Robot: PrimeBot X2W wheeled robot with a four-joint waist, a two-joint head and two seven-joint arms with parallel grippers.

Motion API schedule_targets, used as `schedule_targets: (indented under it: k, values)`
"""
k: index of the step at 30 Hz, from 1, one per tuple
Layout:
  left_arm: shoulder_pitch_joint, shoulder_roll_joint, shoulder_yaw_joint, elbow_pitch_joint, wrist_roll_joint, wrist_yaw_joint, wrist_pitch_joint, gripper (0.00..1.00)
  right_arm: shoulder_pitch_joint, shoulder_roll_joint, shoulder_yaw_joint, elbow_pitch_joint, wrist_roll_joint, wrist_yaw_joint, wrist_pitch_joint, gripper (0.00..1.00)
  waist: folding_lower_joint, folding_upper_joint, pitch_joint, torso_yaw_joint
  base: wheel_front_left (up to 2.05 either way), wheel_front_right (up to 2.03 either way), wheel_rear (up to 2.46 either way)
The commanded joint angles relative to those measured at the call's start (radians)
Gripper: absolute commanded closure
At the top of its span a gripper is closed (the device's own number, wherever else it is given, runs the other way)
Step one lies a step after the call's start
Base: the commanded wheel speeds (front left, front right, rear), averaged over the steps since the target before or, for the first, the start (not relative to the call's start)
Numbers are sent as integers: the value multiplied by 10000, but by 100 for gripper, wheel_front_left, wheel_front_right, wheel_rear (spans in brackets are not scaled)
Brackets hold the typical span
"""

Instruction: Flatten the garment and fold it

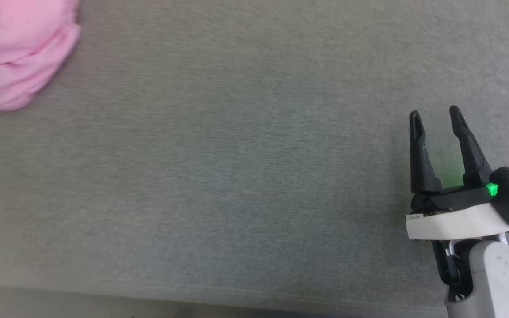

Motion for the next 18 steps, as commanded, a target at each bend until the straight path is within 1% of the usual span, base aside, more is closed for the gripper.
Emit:
schedule_targets:
  k: [1, 6, 11, 12, 13, 14, 16, 18]
  values:
    - [103, 97, 65, 41, -134, 166, 170, 0, -232, -6, 56, 46, 85, 44, -114, 0, -3, 0, 1701, -1691, 0, 0, 0]
    - [640, -62, 200, 123, -315, 728, 739, 0, -399, -6, 169, 198, 215, 44, -227, 0, -3, 0, 1769, -1857, 0, 0, 0]
    - [1232, -190, 238, 75, -448, 1397, 1495, 0, -458, -6, 159, 322, 280, 44, -278, 0, -3, 0, 1648, -1905, 0, 0, 0]
    - [1564, -172, 110, -45, -491, 1631, 2045, 46, -424, -6, 124, 376, 266, 44, -291, 0, -3, 0, 1497, -1879, 0, 0, 0]
    - [1639, -126, 57, -92, -449, 1671, 2139, 92, -415, -6, 116, 383, 252, 44, -293, 0, -3, 0, 1447, -1865, 0, 0, 0]
    - [1730, -32, -33, -161, -343, 1660, 2178, 100, -411, -6, 104, 403, 237, 44, -296, 0, -3, 0, 1357, -1845, 0, 0, 0]
    - [1815, 136, -88, -307, -138, 1509, 1935, 100, -384, -6, 90, 428, 217, 44, -299, 0, -3, 0, 1142, -1804, 0, 0, 0]
    - [1769, 296, -48, -380, 195, 1294, 1199, 100, -356, -6, 43, 474, 199, 44, -301, 0, -3, 0, 840, -1740, 0, 0, 0]
